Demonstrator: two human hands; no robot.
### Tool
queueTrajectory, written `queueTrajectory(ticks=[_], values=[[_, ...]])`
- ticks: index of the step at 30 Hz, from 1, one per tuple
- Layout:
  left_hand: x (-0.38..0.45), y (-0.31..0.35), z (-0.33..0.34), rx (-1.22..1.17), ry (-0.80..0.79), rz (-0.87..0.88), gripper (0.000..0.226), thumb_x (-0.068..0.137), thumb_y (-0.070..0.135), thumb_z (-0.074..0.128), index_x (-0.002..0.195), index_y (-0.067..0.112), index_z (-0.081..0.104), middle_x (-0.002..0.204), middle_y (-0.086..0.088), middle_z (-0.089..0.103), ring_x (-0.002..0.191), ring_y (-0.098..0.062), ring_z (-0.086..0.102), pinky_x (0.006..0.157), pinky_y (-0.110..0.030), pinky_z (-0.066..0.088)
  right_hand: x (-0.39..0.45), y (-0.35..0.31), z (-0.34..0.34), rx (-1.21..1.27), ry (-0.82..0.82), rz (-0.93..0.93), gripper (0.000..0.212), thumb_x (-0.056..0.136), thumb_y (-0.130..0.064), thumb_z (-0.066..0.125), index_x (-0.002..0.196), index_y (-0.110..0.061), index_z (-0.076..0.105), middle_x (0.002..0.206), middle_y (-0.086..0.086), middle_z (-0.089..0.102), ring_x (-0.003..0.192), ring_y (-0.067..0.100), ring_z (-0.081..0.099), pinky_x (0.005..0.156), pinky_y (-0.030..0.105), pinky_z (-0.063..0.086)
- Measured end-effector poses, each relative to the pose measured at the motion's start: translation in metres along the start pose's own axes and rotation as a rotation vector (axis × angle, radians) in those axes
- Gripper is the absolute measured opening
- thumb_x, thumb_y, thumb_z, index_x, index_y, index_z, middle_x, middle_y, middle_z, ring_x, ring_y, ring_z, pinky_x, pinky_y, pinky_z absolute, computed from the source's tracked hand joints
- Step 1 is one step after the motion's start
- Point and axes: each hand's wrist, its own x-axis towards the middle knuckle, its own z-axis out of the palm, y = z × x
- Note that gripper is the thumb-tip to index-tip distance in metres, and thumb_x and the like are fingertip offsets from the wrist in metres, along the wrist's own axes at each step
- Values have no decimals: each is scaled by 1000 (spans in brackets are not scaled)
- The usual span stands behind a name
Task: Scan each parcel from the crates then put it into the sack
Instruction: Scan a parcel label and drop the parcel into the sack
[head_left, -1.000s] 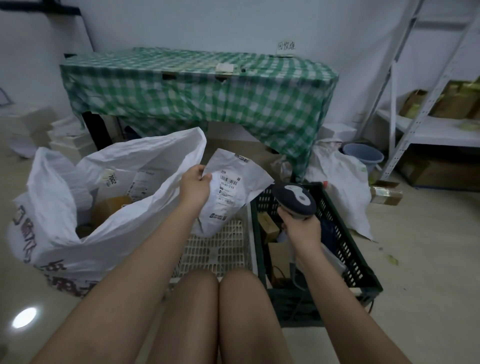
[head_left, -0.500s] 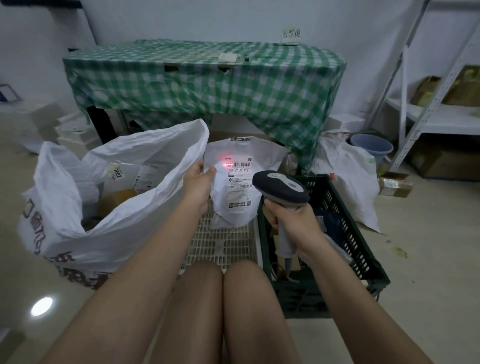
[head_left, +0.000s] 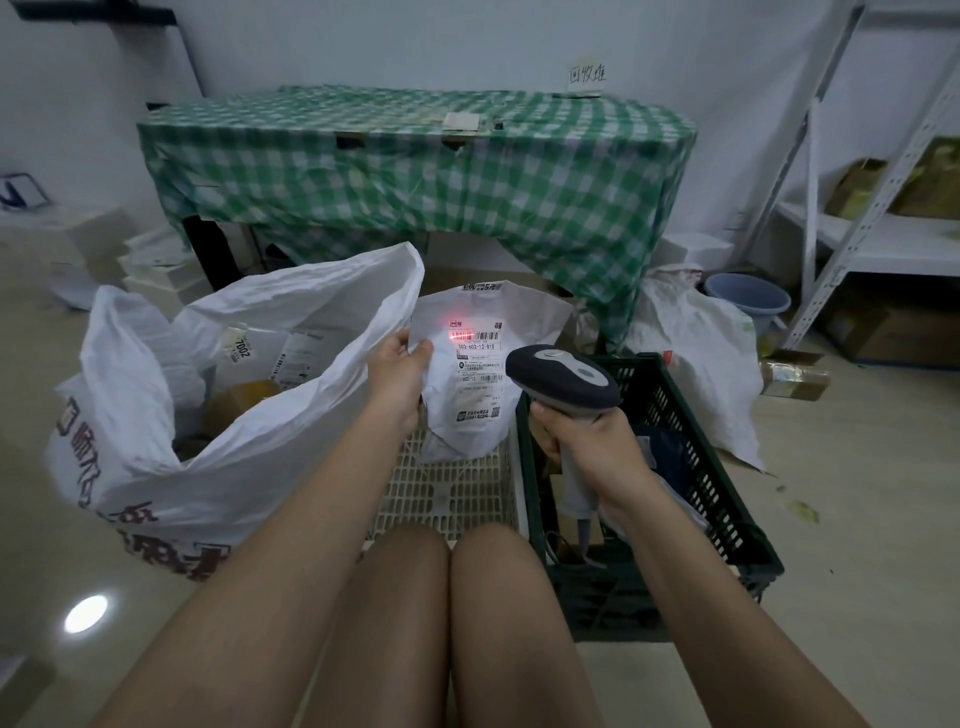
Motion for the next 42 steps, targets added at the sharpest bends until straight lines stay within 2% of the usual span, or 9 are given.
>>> queueTrajectory(ticks=[13, 16, 22, 28, 32, 34, 36, 39, 42], values=[[-13, 64, -16, -156, 56, 103, 16, 96, 5, 55, 111, 9, 57, 100, -10, 69, 79, -20, 69, 68, -34, 59, -4, -43, 19, 81, 85, -6, 12, 84, -13, 72, 88, -20, 63, 72, 3, 64, 66, 15, 59, 66, 32, 51], [-14, 105, -38, -156, 108, 241, 13, 94, 7, 58, 105, 13, 61, 102, -8, 71, 85, -22, 70, 81, -42, 57, -1, -67, 37, 95, 75, -23, 11, 87, -13, 69, 86, -20, 61, 71, 3, 62, 64, 14, 58, 60, 29, 49], [-20, 180, -94, -8, 330, 518, 14, 94, 9, 56, 105, 15, 61, 87, 8, 63, 73, -3, 56, 62, -10, 45, 11, -91, 67, 75, 92, -54, 11, 88, -16, 69, 82, -17, 60, 71, 8, 61, 66, 21, 56, 69, 38, 47], [-11, 193, -140, 262, 432, 642, 15, 96, 6, 52, 108, 11, 60, 108, -3, 63, 95, -12, 58, 76, -13, 43, 14, -88, 78, 90, 99, -38, 14, 89, -13, 67, 80, -17, 58, 72, 8, 59, 65, 21, 55, 71, 39, 46], [10, 135, -161, 829, 132, 257, 37, 95, 1, 49, 132, 2, 46, 113, -13, 53, 97, -23, 50, 67, -26, 40, 13, -78, 70, 53, 111, 9, 17, 89, -17, 67, 76, -10, 59, 66, 9, 57, 61, 20, 54, 67, 38, 44], [7, 109, -158, 903, -6, 140, 44, 94, 4, 54, 137, 4, 42, 126, -15, 51, 108, -29, 52, 76, -27, 44, 11, -72, 60, 34, 111, 29, 15, 89, -18, 68, 79, -9, 61, 67, 8, 59, 60, 20, 55, 66, 37, 46], [-2, 98, -142, 884, -13, 216, 41, 95, 8, 56, 134, 8, 46, 136, -9, 49, 121, -27, 50, 89, -30, 43, 8, -64, 48, 36, 122, 37, 9, 88, -16, 70, 91, -15, 62, 74, 6, 62, 65, 19, 58, 67, 36, 49], [-20, 89, -109, 771, -76, 358, 35, 93, 3, 57, 127, 8, 54, 133, -8, 54, 122, -22, 51, 102, -34, 42, 3, -50, 24, 47, 149, 51, 29, 86, -15, 72, 112, -15, 59, 82, 3, 65, 71, 16, 61, 66, 31, 53], [-42, 76, -74, 696, -189, 412, 33, 93, 0, 53, 125, 7, 56, 124, -3, 57, 117, -16, 53, 102, -25, 40, -3, -37, -2, 36, 195, 64, 40, 85, -17, 73, 121, -8, 59, 85, 4, 65, 72, 16, 61, 64, 31, 52]])
